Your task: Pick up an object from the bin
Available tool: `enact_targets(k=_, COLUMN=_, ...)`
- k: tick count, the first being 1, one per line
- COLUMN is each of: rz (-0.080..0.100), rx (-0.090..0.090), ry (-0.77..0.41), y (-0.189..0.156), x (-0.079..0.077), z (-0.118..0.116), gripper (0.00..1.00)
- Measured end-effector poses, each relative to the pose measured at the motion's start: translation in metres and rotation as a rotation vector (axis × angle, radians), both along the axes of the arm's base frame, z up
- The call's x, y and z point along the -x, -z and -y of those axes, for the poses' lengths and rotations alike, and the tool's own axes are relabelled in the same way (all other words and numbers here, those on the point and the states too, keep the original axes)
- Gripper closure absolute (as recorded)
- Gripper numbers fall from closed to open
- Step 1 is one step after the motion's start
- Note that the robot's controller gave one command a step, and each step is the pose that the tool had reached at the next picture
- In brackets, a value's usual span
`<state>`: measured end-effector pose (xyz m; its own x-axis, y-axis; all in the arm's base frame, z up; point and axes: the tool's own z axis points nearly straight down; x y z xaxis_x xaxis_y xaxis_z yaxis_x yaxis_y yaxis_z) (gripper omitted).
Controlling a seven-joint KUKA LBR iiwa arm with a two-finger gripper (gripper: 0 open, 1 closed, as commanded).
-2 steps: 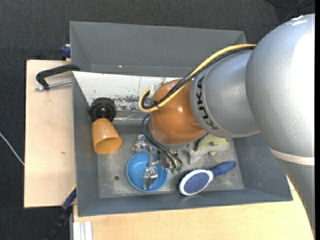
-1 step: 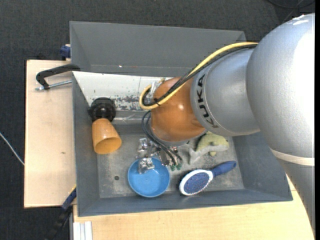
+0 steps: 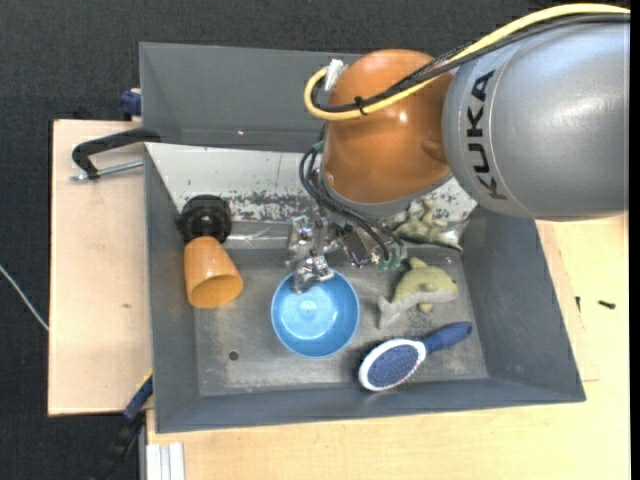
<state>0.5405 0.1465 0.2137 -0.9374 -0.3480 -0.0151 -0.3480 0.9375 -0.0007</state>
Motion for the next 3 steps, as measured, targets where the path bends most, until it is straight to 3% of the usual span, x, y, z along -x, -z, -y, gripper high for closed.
enact_targets(k=1, rz=-0.01, rx=0.002, ry=0.001, y=0.005, x=0.002, z=0.0, gripper=0.0)
enact_targets(k=2, rz=-0.011, rx=0.006, ry=-0.407, y=0.139, x=-0.038, z=-0.02, gripper=0.0)
enact_targets(k=3, rz=-0.012, rx=0.006, ry=-0.405, y=0.136, x=-0.038, z=-0.019, gripper=1.0)
